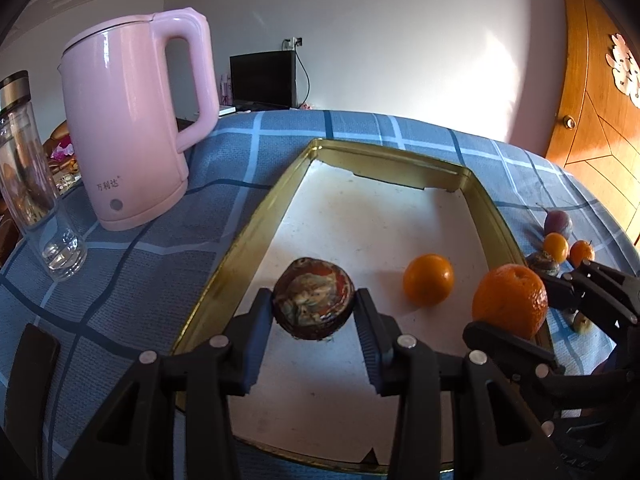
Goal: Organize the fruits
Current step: 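Open the left tool to drop the nut while the right tool drops the mandarin, then grasp the yellow-green fruit with the left tool while the right tool grasps a dark brown nut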
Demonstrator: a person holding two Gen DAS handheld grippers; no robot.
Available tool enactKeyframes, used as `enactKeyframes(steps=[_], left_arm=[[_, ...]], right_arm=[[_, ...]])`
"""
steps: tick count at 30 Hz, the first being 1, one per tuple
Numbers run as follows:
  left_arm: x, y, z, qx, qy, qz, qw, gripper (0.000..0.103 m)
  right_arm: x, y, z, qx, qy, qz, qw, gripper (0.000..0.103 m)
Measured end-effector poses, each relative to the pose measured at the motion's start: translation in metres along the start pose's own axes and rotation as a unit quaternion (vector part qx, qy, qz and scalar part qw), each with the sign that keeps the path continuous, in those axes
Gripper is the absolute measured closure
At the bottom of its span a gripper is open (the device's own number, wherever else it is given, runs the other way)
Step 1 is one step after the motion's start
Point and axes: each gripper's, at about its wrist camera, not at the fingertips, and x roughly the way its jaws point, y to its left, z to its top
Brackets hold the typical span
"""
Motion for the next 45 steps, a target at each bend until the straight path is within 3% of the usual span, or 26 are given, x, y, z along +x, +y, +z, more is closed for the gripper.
enactKeyframes(steps=[16,20,25,28,36,45], left_arm=[[0.0,0.001,0.0,0.001,0.0,0.009,1.0,0.057],[-0.003,0.005,-0.001,-0.007,-0.008,0.017,0.9998,0.047],[-0.01,0.005,-0.001,-0.007,-0.026,0.029,0.9992,0.046],[-0.016,0.004,-0.002,-0.006,-0.042,0.035,0.9985,0.046],[-0.024,-0.022,-0.006,0.012,-0.053,0.017,0.9984,0.046],[-0.035,-0.062,-0.01,0.043,-0.064,0.002,0.997,0.037]], right_arm=[[0.001,0.002,0.0,-0.006,0.004,-0.008,1.0,0.052],[-0.007,-0.006,-0.002,0.017,-0.019,-0.016,1.0,0.051],[-0.029,-0.03,-0.01,0.085,-0.071,-0.035,0.993,0.049],[-0.043,-0.046,-0.018,0.103,-0.08,-0.08,0.988,0.049],[-0.085,-0.107,-0.054,0.183,-0.06,-0.169,0.967,0.049],[-0.083,-0.125,-0.072,0.212,-0.007,-0.171,0.962,0.049]])
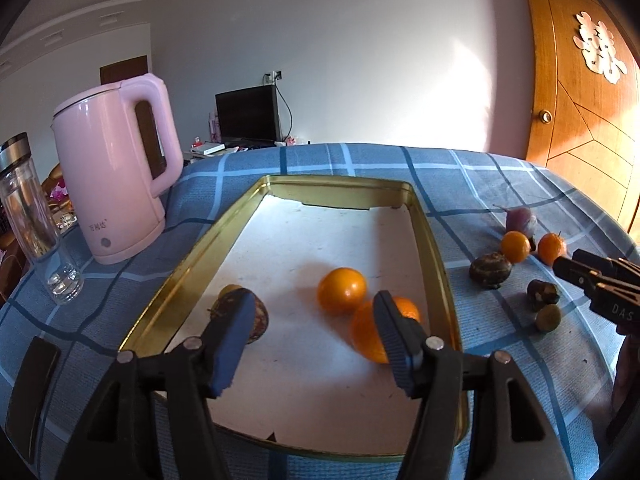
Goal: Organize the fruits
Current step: 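Grasp the yellow-green fruit with the left tool while the right tool grasps a dark brown nut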
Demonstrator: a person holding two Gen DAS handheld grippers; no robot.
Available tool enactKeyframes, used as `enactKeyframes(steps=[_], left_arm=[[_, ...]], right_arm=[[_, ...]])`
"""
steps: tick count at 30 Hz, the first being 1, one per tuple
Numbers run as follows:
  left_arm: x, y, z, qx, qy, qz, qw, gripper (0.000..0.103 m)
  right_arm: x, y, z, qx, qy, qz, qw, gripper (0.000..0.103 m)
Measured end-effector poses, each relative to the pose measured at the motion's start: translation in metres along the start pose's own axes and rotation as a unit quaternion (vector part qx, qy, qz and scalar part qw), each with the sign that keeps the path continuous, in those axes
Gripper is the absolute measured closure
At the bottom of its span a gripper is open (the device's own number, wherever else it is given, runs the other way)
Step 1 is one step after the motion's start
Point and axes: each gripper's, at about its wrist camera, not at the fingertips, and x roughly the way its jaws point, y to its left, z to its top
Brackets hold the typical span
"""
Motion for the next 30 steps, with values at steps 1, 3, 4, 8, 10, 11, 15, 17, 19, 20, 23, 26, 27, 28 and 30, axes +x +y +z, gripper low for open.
enactKeyframes(steps=[1,3,4,8,10,11,15,17,19,20,23,26,27,28,30], left_arm=[[-0.002,-0.003,0.001,0.002,-0.002,-0.001,1.0,0.037],[-0.004,-0.009,0.001,0.007,-0.006,-0.002,1.0,0.035],[-0.004,-0.011,0.001,0.008,-0.007,-0.003,0.9999,0.034],[-0.003,-0.019,0.0,0.014,-0.004,-0.005,0.9999,0.031],[-0.003,-0.022,0.0,0.017,-0.003,-0.008,0.9998,0.031],[-0.003,-0.024,0.0,0.02,-0.003,-0.009,0.9998,0.031],[-0.005,-0.033,0.001,0.028,-0.007,-0.015,0.9995,0.031],[-0.005,-0.037,0.002,0.031,-0.007,-0.018,0.9993,0.031],[-0.005,-0.043,0.003,0.035,-0.005,-0.022,0.9991,0.031],[-0.005,-0.047,0.003,0.038,-0.005,-0.025,0.999,0.031],[-0.005,-0.059,0.006,0.046,-0.004,-0.035,0.9983,0.031],[-0.003,-0.074,0.01,0.055,0.002,-0.052,0.9971,0.031],[-0.001,-0.079,0.011,0.057,0.006,-0.058,0.9967,0.031],[0.001,-0.086,0.011,0.06,0.01,-0.065,0.9961,0.031],[0.004,-0.1,0.012,0.066,0.018,-0.078,0.9947,0.031]], right_arm=[[0.003,0.0,-0.001,-0.004,0.011,0.001,1.0,0.049],[0.01,-0.001,-0.002,-0.003,0.023,-0.001,1.0,0.049],[0.011,-0.003,-0.003,0.0,0.028,0.0,1.0,0.049],[0.026,-0.013,-0.003,0.026,0.065,0.022,0.997,0.049],[0.031,-0.014,-0.004,0.03,0.077,0.032,0.996,0.049],[0.034,-0.014,-0.004,0.029,0.085,0.032,0.995,0.05],[0.04,-0.013,-0.005,0.025,0.1,0.04,0.994,0.061],[0.04,-0.013,-0.005,0.025,0.1,0.043,0.994,0.061],[0.039,-0.013,-0.005,0.025,0.097,0.046,0.994,0.062],[0.038,-0.013,-0.005,0.026,0.094,0.046,0.994,0.062],[0.029,-0.016,-0.004,0.03,0.074,0.036,0.996,0.062],[0.016,-0.023,-0.004,0.024,0.049,0.003,0.998,0.062],[0.012,-0.026,-0.004,0.023,0.043,-0.009,0.999,0.062],[0.009,-0.03,-0.004,0.021,0.037,-0.022,0.999,0.062],[0.006,-0.04,-0.004,0.019,0.033,-0.045,0.998,0.062]])
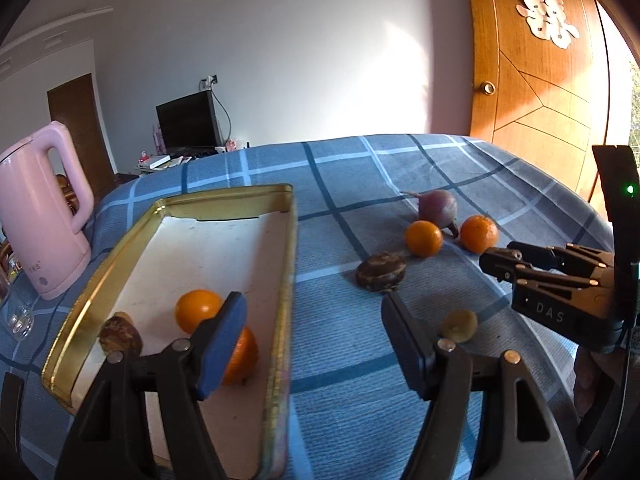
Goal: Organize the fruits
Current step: 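Grasp the yellow-green fruit with the left tool while the right tool grasps a dark brown nut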
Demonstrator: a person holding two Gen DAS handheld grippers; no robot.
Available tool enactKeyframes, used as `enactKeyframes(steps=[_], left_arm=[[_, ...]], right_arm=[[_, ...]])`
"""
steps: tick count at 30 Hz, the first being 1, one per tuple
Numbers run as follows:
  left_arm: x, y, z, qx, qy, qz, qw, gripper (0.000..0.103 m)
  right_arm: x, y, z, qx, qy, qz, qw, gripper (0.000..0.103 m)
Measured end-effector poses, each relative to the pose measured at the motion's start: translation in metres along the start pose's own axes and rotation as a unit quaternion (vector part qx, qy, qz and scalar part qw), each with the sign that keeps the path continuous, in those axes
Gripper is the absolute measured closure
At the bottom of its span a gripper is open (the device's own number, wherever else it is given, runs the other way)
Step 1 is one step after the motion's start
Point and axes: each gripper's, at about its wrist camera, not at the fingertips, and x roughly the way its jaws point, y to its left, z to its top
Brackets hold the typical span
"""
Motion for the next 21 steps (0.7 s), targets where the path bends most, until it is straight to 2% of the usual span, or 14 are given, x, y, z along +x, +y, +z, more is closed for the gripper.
enactKeyframes(steps=[7,11,19,21], left_arm=[[0.025,-0.046,0.003,0.024,0.036,-0.047,0.998,0.033],[0.036,-0.062,0.002,0.031,0.063,-0.074,0.9948,0.043],[0.04,-0.084,-0.001,0.055,0.072,-0.104,0.9904,0.053],[0.041,-0.087,0.0,0.056,0.075,-0.115,0.9889,0.062]], right_arm=[[-0.004,-0.028,-0.001,0.022,-0.001,-0.016,1.0,0.062],[-0.003,-0.034,-0.002,0.037,0.0,-0.008,0.999,0.062],[-0.002,-0.038,-0.002,0.05,-0.001,0.003,0.999,0.062],[-0.002,-0.039,-0.002,0.051,-0.003,0.003,0.999,0.062]])
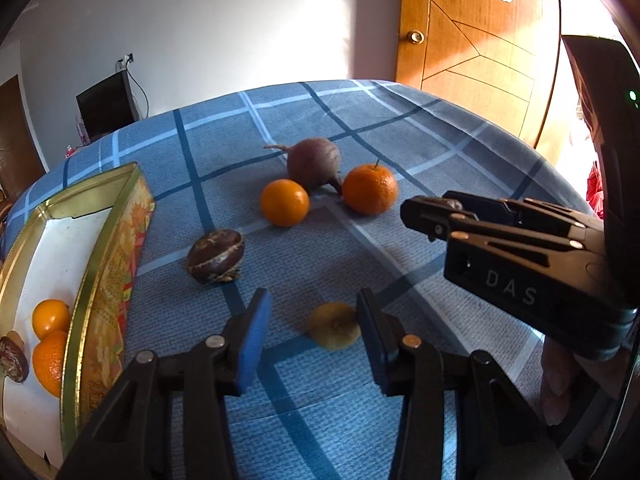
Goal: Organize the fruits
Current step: 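Grasp the yellow-green fruit with the left tool while the right tool grasps a dark brown nut, then carry the yellow-green fruit and dark brown nut over the tin tray with both tools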
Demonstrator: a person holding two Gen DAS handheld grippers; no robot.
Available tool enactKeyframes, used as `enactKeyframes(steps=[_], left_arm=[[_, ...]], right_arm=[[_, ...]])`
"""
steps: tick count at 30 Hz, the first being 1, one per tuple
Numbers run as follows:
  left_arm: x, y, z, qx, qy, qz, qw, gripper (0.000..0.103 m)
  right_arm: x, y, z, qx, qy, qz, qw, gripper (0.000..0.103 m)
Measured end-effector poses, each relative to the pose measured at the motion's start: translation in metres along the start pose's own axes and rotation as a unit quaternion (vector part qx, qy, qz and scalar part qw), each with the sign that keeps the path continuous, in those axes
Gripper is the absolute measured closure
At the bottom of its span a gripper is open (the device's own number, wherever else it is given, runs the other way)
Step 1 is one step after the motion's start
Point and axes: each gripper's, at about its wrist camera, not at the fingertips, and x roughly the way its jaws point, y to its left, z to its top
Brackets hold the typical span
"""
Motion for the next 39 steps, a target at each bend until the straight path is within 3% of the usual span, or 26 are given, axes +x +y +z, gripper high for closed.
enactKeyframes(steps=[4,9,12,16,22,39], left_arm=[[0.003,-0.008,0.0,0.018,0.008,-0.025,0.9995,0.076],[0.005,-0.009,0.002,0.019,0.011,-0.029,0.9993,0.075],[0.012,-0.007,0.003,0.012,0.028,-0.033,0.999,0.069],[0.017,-0.004,0.003,0.005,0.038,-0.039,0.9985,0.075],[0.008,0.001,0.003,-0.007,0.016,-0.048,0.9987,0.076],[-0.026,0.016,-0.001,-0.024,-0.077,0.0,0.9967,0.076]], right_arm=[[0.0,0.001,0.0,-0.002,-0.001,-0.003,1.0,0.062],[0.0,0.003,-0.001,-0.007,0.003,-0.006,1.0,0.062],[0.001,0.002,-0.001,-0.006,0.003,-0.007,1.0,0.062],[0.0,0.002,-0.001,-0.005,0.001,-0.007,1.0,0.062],[-0.004,0.0,-0.001,-0.004,-0.008,-0.002,1.0,0.062],[-0.019,0.008,-0.002,-0.025,-0.046,0.016,0.999,0.062]])
